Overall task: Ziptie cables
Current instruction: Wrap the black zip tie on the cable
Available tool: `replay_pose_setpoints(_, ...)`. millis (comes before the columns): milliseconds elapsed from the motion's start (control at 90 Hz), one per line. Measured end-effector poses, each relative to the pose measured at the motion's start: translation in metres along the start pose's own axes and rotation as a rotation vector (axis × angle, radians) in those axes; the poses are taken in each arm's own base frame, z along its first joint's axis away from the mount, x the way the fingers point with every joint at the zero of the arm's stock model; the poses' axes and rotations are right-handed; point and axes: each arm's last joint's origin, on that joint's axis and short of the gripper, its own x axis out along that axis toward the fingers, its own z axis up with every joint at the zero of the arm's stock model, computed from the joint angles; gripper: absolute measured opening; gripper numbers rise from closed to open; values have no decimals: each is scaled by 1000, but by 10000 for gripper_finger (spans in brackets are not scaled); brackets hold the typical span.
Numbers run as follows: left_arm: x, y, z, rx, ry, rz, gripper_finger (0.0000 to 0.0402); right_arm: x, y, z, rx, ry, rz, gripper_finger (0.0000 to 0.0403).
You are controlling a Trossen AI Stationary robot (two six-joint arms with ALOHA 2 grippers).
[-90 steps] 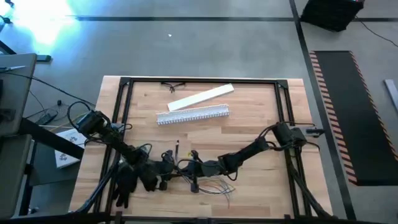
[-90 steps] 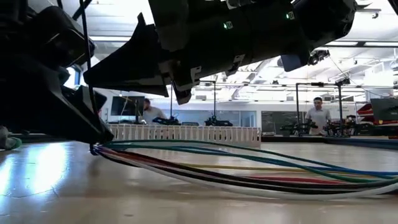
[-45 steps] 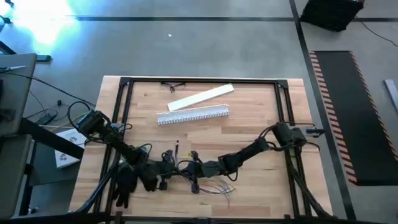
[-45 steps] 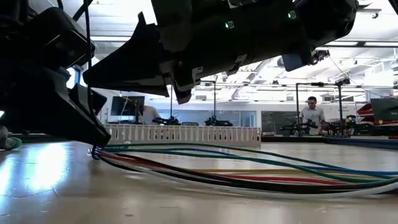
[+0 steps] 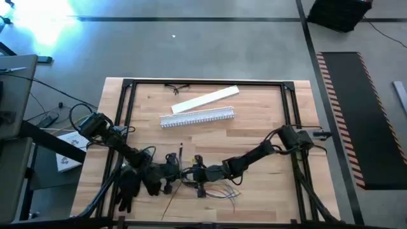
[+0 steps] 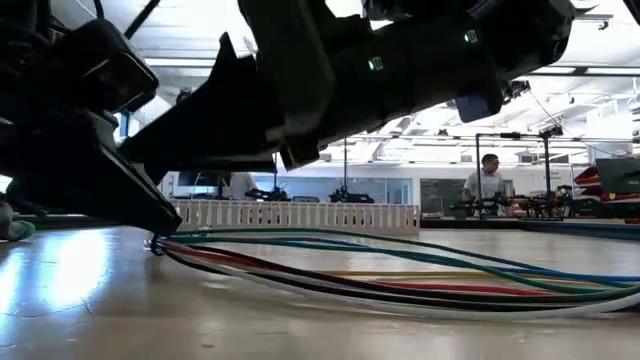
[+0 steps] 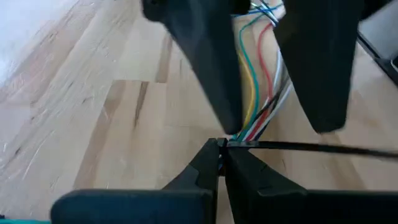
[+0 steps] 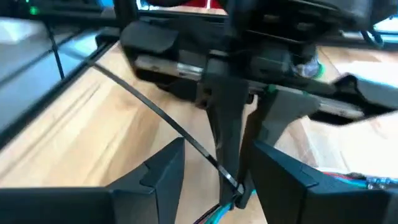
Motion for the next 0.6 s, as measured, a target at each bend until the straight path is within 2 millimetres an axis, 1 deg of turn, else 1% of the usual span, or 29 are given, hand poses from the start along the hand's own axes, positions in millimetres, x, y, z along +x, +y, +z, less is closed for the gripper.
replay_pose_setpoints(200, 4, 8, 4, -95, -9, 21, 0, 0, 1, 0, -82, 0, 3, 150)
replay_pose_setpoints(322, 6, 8, 8, -100, -10, -2, 0, 0, 0, 0, -112, 3, -58, 147)
replay_pose_setpoints(411, 7, 6, 11, -91, -16, -14, 0, 0, -1, 0, -105, 3, -62, 137)
replay_pose_setpoints(500, 8, 4, 13, -73, -16, -23, 0, 0, -1, 0, -65, 2, -78, 105)
replay_pose_setpoints(600, 8, 5, 12, -63, -6, -7, 0, 0, -1, 0, -20, 1, -94, 30)
